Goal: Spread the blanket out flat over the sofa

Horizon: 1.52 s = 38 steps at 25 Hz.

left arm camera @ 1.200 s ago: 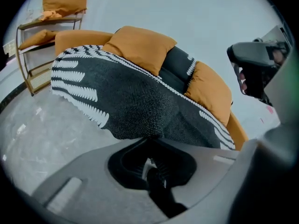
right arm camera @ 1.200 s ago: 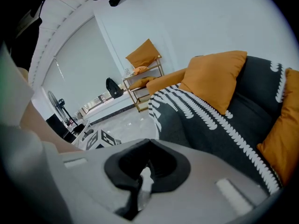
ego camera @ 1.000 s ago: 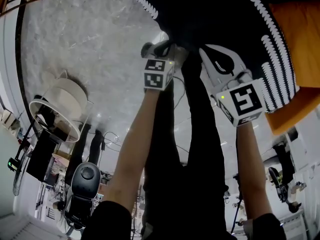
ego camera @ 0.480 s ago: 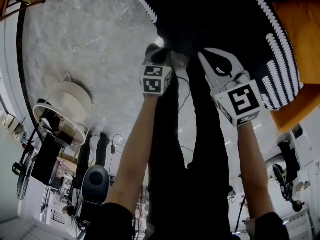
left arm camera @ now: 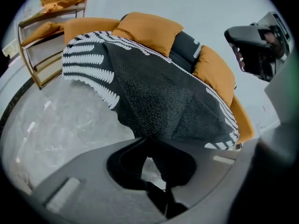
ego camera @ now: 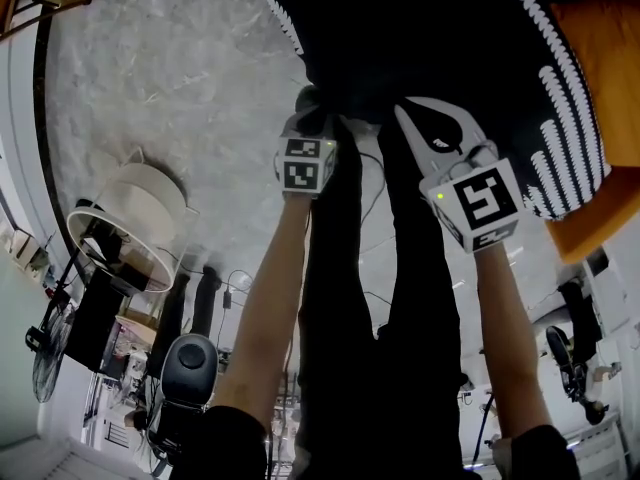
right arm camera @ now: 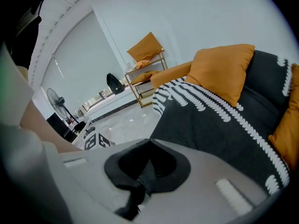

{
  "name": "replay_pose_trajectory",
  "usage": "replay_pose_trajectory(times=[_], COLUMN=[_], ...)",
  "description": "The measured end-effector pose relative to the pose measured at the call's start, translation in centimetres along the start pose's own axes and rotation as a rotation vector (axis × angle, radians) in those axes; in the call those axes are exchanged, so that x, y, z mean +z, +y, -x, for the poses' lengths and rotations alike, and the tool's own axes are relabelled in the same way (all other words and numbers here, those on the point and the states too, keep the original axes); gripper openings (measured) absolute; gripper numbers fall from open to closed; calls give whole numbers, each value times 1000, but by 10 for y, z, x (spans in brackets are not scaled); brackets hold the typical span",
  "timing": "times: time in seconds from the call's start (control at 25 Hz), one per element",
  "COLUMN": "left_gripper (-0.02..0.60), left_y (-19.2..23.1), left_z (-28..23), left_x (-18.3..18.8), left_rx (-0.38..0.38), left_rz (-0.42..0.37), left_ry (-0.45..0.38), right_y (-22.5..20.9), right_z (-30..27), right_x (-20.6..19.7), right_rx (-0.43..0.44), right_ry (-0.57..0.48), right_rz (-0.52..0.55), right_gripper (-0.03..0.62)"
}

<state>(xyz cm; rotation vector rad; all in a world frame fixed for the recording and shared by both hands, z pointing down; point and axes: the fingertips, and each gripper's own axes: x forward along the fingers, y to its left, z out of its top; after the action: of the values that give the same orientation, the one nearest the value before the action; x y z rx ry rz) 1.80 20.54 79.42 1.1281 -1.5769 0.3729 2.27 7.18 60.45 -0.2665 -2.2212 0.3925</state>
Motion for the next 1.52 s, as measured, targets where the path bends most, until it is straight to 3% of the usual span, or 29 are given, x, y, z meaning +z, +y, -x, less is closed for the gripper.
replay_pose_trajectory(times=[0.32, 0.44, 0.6, 0.72, 1.04, 1.24, 1.52], left_gripper=[25, 21, 21, 21, 21, 35, 60], left_y=[-8, 16, 39, 42, 58, 62, 70], left_z=[-17, -19, -25, -35, -62, -82, -96], left_x=[-15, -38, -51, -52, -58, -57, -33], left_rx=[39, 51, 67, 82, 93, 84, 82], left_rz=[10, 55, 52, 47, 27, -31, -43], left_ry=[60, 65, 89, 122, 188, 217, 195], right_y=[-15, -9, -5, -10, -12, -19, -24], right_z=[9, -12, -31, -31, -46, -49, -51], right_x=[-16, -23, -27, -35, -33, -37, -34], right_rx=[-13, -23, -21, -25, -31, -38, -51], right_ry=[10, 26, 7, 49, -13, -26, -14], right_rz=[-14, -35, -38, -40, -61, -65, -55], right_gripper=[3, 3, 3, 3, 3, 3, 3])
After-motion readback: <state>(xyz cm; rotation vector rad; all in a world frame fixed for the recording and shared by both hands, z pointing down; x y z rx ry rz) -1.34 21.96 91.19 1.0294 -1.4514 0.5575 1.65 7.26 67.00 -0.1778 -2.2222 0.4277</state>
